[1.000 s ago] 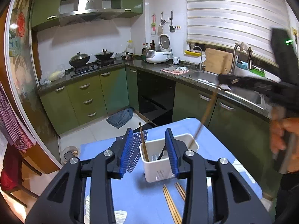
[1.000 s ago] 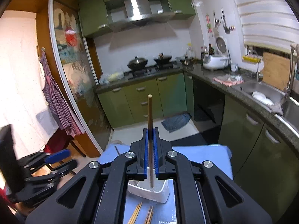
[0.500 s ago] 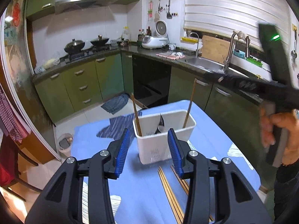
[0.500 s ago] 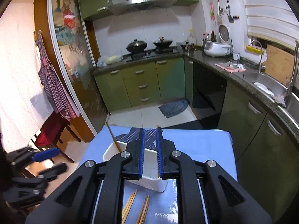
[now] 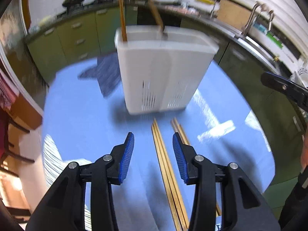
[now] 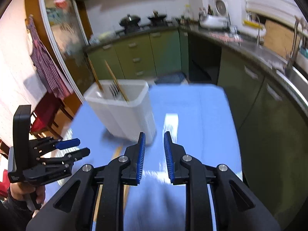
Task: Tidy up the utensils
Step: 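Grasp another wooden chopstick with the left gripper while the right gripper moves toward the chopsticks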
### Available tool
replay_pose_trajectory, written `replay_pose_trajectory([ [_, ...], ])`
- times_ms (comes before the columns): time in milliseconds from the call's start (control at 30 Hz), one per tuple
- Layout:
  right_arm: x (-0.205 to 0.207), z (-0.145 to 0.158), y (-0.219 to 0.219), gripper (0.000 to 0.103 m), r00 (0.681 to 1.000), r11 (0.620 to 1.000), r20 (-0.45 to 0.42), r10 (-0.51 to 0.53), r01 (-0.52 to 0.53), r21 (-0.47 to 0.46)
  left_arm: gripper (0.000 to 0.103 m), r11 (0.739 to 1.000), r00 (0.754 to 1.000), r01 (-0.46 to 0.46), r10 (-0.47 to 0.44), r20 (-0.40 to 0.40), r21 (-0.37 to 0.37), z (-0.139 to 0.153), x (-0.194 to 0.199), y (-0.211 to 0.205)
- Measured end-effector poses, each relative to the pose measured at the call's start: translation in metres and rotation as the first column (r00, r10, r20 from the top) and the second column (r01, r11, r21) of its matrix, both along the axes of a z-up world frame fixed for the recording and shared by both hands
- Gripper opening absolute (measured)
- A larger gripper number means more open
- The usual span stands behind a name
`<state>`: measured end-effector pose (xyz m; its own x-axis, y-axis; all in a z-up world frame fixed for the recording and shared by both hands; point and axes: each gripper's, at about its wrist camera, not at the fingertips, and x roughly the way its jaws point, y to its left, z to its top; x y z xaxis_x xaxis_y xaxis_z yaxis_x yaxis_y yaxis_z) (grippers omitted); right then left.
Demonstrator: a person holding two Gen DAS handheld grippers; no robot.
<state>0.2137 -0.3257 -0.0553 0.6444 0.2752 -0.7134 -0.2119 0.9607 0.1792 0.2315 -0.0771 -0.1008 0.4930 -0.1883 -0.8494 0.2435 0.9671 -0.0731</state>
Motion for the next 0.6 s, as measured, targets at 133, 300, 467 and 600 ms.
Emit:
replay_pose_trajectory([
  [133,0.002,-0.03,-0.004,0.02,0.998,1.0,-0.061,-0.004,0.003,-0.006,0.033,1.0,0.996,-0.009,0.011,-0.09,0.015,-0.033,0.006,-0.004],
  [300,0.008,-0.06,-0.005,0.021,0.992,1.0,-0.122,0.006,-0.007,-0.009,0.023,0.999,0.99,-0.015,0.02,-0.143,0.036,-0.055,0.009,-0.007],
  [467,0.014,-0.068,-0.001,0.02,0.989,1.0,-0.145,0.013,-0.014,-0.004,0.022,0.999,0.987,-0.017,0.025,-0.159,0.05,-0.061,0.011,-0.008],
  [600,0.015,-0.067,0.001,0.02,0.989,1.0,-0.148,0.019,-0.019,0.002,0.022,0.999,0.982,-0.009,0.014,-0.186,0.031,-0.067,0.014,-0.009],
])
